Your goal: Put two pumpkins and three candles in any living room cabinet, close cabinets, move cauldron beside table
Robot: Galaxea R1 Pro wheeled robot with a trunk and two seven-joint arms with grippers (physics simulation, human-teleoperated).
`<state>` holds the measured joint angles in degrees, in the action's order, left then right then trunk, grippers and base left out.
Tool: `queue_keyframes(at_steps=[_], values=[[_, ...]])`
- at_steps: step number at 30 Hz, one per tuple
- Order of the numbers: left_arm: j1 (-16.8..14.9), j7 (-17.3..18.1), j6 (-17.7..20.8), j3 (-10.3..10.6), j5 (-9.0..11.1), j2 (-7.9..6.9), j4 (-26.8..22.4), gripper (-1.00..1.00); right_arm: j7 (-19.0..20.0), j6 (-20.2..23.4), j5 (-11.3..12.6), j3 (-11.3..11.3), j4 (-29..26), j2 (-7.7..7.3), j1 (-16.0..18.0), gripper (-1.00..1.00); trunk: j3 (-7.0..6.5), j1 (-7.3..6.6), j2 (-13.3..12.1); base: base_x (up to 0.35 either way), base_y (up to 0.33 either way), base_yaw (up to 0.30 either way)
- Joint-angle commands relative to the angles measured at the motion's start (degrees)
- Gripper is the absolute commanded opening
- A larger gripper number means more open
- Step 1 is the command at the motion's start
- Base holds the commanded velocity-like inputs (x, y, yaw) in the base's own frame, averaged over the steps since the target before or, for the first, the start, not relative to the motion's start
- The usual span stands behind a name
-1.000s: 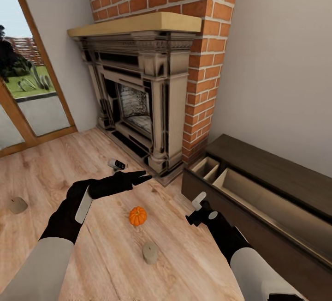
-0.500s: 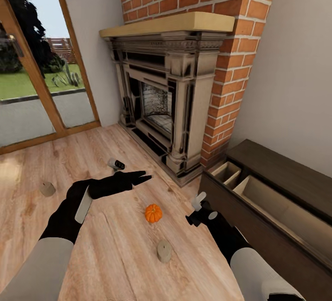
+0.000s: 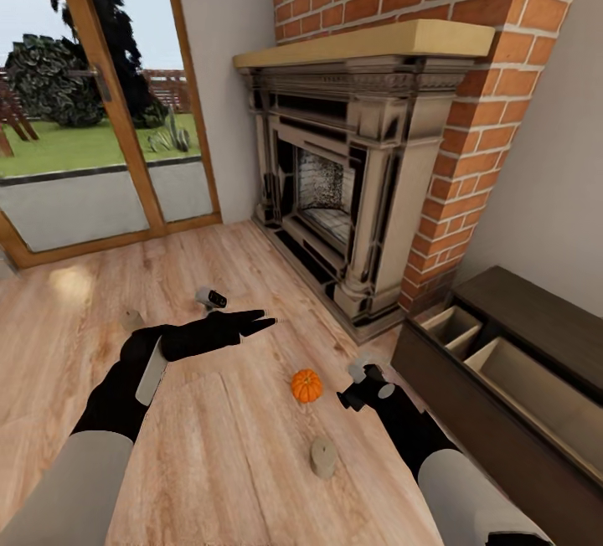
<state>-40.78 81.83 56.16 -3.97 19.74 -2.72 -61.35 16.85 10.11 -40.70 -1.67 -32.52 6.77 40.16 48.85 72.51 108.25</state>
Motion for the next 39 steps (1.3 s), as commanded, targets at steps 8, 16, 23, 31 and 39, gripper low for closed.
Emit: queue_keyframes(at_steps=[8,16,23,31,39], values=[[0.0,0.0,0.0,0.0,0.0,0.0,0.0,1.0,0.0,-0.1,0.0,0.0,0.8,0.0,0.0,1.0,0.0,0.0,0.0,0.0,0.0,0.293],[0.0,0.0,0.0,0.0,-0.1,0.0,0.1,1.0,0.0,-0.1,0.0,0.0,1.0,0.0,0.0,1.0,0.02,0.0,0.0,0.0,0.0,0.143],[0.0,0.1,0.0,-0.1,0.0,-0.04,1.8,1.0,0.1,-0.1,0.0,0.0,1.0,-0.08,0.0,1.0,0.02,0.0,0.0,0.0,0.0,0.005],[0.0,0.1,0.0,-0.1,0.0,-0.09,1.9,1.0,0.1,-0.1,0.0,0.1,1.0,-0.05,0.0,1.0,0.02,0.0,0.0,0.0,0.0,0.0],[0.0,0.1,0.0,-0.1,0.1,-0.09,2.0,1.0,0.1,-0.1,0.0,0.1,1.0,0.0,0.0,1.0,0.02,0.0,0.0,0.0,0.0,0.0]])
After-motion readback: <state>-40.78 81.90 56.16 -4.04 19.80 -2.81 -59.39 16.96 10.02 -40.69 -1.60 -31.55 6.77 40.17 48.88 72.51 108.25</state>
